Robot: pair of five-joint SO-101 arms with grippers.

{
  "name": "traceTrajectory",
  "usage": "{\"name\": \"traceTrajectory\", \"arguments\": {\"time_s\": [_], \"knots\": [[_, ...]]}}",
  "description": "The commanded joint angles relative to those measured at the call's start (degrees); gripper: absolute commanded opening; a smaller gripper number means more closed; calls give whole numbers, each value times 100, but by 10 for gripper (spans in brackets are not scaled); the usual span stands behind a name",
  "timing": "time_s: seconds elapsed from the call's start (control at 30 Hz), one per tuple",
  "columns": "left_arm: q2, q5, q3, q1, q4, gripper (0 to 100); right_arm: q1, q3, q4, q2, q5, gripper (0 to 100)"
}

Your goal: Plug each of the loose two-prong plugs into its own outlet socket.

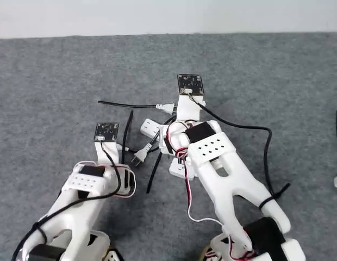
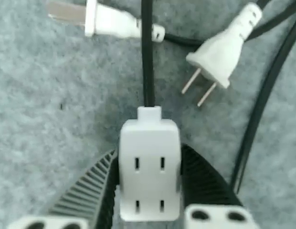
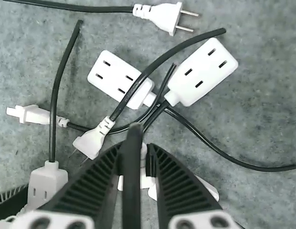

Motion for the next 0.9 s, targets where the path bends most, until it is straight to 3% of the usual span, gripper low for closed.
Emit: {"name": "traceTrajectory", "arguments": {"time_s": [0.0,0.2,0.37,0.57,0.73,0.87], "knots": [[-62,299,-347,-9,-149,9,48,-53,22,-189,97,8],[-18,1433,-910,149,-105,12,40,-53,22,-189,255,8],[1178,2101,-1464,598,264,12,22,-62,119,-180,255,8],[1855,2084,-1930,334,448,12,22,-62,127,-180,378,8],[1574,1468,-1851,369,325,27,22,-62,101,-180,422,8],[1266,1644,-1604,369,211,219,22,-62,92,-180,422,8]]}}
